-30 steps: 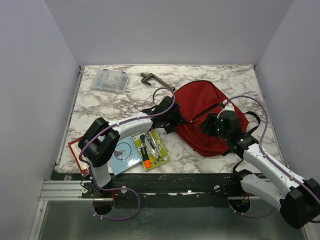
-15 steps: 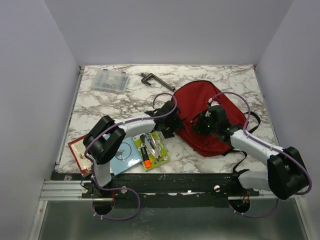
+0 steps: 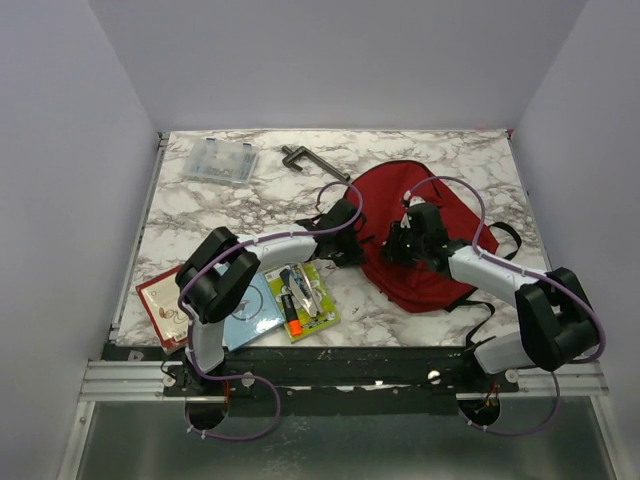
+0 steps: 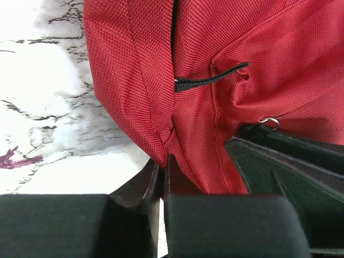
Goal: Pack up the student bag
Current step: Unzip the student bag at the center of the board.
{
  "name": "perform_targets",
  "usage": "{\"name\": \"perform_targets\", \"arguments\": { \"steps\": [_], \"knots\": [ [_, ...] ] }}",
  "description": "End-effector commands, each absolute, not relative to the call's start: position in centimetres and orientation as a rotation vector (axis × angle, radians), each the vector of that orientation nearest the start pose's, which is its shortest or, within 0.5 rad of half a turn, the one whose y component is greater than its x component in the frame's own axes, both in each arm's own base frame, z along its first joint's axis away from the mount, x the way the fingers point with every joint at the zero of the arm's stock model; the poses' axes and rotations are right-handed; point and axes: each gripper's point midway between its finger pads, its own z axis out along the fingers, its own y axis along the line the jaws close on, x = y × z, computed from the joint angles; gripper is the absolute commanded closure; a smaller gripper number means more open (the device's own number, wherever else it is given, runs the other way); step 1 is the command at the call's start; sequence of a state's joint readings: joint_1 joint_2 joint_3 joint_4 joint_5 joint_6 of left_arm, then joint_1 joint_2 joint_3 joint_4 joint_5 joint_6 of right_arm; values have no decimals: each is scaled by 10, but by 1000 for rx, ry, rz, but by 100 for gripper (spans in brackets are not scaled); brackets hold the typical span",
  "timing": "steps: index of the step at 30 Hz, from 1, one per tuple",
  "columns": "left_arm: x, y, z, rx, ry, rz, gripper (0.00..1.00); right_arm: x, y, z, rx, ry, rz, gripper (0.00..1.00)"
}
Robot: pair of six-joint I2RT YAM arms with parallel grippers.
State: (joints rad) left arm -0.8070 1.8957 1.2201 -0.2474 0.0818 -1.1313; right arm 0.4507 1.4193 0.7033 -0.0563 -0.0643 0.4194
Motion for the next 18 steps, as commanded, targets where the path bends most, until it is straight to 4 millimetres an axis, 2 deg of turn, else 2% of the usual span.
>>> {"name": "perform_targets", "arguments": {
  "steps": [1,3,4,5,11,16,18],
  "knots": [
    [290,-385,77,-273,2623,-906,100,322,174,64,-98,2373,411,74],
    [291,-382,81,-261,2605,-893,100,327,162,69,-77,2369,317,83],
    [292,-380,83,-250,2592,-887,100,328,154,72,-62,2376,262,93],
    [293,-378,84,-244,2583,-878,100,329,148,76,-54,2380,216,99],
    [296,-370,95,-206,2536,-850,100,332,96,109,67,2322,-111,99],
    [296,-367,97,-190,2523,-842,100,341,68,140,174,2216,-282,99],
    [294,-366,97,-181,2523,-841,100,346,62,148,160,2196,-342,99]
  ]
}}
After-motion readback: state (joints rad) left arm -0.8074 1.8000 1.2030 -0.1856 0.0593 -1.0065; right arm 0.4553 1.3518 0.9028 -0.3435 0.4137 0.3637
